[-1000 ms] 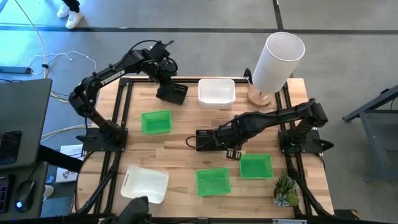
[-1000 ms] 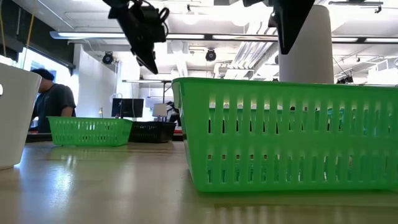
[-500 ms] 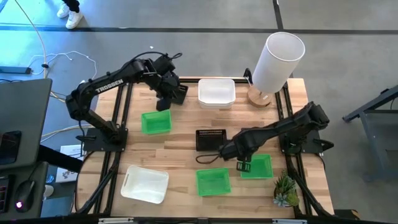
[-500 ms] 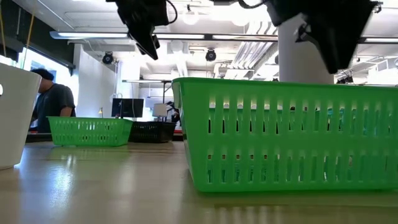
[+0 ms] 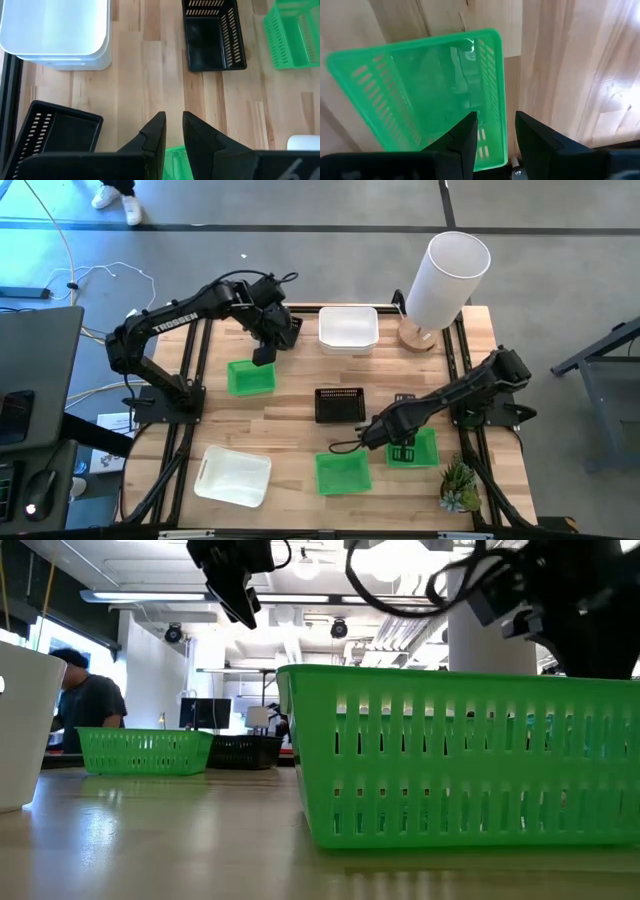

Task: Stack baskets on shelf by color
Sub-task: Stack the bottom right green bin on the bottom left green bin

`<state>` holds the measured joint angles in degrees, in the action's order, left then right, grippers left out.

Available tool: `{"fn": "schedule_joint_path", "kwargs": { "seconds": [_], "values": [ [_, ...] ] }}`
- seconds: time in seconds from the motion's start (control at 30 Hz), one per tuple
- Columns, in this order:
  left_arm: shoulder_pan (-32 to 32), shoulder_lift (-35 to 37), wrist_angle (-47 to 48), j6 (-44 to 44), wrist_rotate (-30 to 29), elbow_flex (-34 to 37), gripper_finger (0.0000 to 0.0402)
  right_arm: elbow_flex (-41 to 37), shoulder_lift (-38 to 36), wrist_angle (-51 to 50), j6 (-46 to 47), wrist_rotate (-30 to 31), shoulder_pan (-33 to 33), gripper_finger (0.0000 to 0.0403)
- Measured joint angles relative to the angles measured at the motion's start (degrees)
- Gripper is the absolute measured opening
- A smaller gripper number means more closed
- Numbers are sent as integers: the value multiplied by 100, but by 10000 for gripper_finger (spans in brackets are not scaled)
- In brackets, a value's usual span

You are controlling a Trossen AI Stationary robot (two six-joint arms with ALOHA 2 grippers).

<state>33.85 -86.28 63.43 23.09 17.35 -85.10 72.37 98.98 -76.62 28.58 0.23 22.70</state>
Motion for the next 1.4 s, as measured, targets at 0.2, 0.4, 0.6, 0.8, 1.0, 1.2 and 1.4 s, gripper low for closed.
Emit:
{"fn": "schedule_joint_path", "kwargs": {
  "seconds": [0.2, 0.4, 0.6, 0.8, 1.0, 1.2, 1.4],
  "values": [
    [-18, 0, -12, -57, -1, 0, 51, -545, 0, 238, 212, 203, 24, 118],
    [-61, 0, -10, -397, -4, 2, 51, -1046, 0, 664, 456, 232, 24, 118],
    [-247, -2, -32, -622, -1, 357, 51, -1372, 0, 1039, 788, 169, 24, 107],
    [-557, -9, -271, -861, -12, 832, 51, -1455, -2, 1077, 851, -16, 24, 34],
    [-892, -9, -338, -1040, -339, 949, 51, -1440, -9, 1056, 848, -46, 24, 11],
    [-1121, 131, -324, -1105, -764, 949, 51, -1130, -47, 665, 882, 52, 24, 3],
    [-1266, 516, -311, -1288, -792, 949, 51, -845, -333, 479, 1039, 367, 24, 0]
  ]
}}
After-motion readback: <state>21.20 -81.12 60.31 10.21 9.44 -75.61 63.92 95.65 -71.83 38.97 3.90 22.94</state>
